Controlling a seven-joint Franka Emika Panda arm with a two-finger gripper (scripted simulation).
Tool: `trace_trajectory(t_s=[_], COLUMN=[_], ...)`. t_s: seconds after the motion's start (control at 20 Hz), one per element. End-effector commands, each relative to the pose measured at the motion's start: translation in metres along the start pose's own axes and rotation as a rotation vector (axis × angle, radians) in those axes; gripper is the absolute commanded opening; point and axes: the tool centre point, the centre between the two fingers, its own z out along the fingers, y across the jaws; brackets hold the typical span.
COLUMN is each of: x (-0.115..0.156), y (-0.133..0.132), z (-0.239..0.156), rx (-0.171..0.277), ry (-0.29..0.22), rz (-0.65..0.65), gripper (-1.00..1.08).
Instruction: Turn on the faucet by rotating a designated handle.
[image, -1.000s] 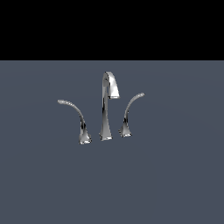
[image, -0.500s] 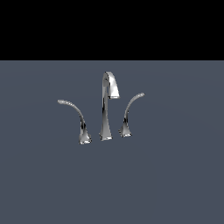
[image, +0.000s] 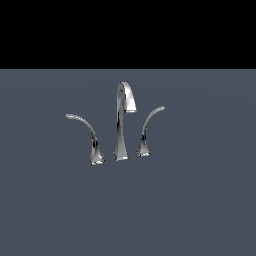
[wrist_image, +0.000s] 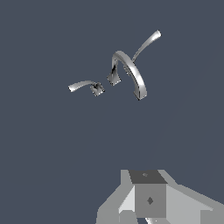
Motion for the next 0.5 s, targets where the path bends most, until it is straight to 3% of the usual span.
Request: trace_trajectory(t_s=[0.0, 0.45], x=[0.003, 0.02], y=[-0.011, -0.049], z=[0.014, 0.061], rx=[0.001, 0.002], ry=[0.0, -0.001], rz=[0.055, 0.246], gripper=[-1.0, -1.0])
